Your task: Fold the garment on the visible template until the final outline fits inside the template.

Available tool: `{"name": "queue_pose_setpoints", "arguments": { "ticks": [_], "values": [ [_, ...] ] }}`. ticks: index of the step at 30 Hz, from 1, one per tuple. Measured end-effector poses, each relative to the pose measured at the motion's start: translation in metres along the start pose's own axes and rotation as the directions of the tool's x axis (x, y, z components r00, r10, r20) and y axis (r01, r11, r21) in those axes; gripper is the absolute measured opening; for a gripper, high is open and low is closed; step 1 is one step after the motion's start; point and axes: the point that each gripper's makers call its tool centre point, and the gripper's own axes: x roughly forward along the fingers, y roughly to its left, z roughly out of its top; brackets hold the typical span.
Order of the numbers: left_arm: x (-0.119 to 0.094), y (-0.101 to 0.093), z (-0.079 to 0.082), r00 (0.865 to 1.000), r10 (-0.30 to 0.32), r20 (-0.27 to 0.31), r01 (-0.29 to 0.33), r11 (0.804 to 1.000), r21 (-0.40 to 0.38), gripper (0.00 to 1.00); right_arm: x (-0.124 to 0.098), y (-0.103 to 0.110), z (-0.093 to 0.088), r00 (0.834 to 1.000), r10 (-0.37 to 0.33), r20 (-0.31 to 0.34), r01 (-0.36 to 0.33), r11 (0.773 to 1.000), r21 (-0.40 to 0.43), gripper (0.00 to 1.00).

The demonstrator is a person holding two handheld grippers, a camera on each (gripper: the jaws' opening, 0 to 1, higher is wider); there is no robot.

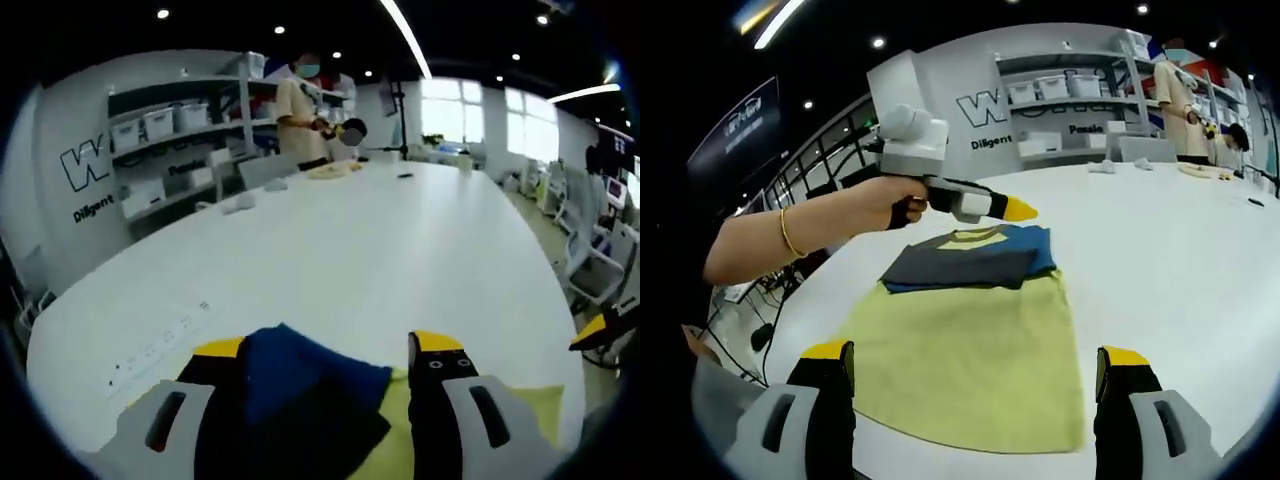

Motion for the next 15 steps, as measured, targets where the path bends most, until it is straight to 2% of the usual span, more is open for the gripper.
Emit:
{"name": "queue_pose_setpoints", "arguments": {
  "ticks": [5, 10, 14, 15],
  "values": [
    [-0.014, 0.003, 0.004, 1.000, -0.016, 0.018, 0.016, 1.000, -0.009, 0.82, 0.002, 0.002, 0.003, 1.000, 0.012, 0.004, -0.012, 1.000, -0.003, 0.99],
    [-0.039, -0.001, 0.002, 0.999, -0.020, 0.045, 0.021, 1.000, -0.006, 0.98, 0.003, 0.001, 0.000, 0.999, 0.023, -0.031, -0.024, 0.999, -0.026, 0.99],
    [-0.063, 0.000, -0.004, 0.999, 0.015, 0.046, -0.014, 1.000, -0.015, 0.99, 0.000, 0.002, 0.003, 0.999, 0.029, -0.037, -0.031, 0.999, -0.045, 0.99],
    [-0.063, 0.002, -0.005, 0.999, 0.017, 0.040, -0.017, 1.000, -0.017, 0.99, -0.001, 0.003, 0.003, 0.999, 0.036, -0.041, -0.038, 0.998, -0.051, 0.99]
  ]
}}
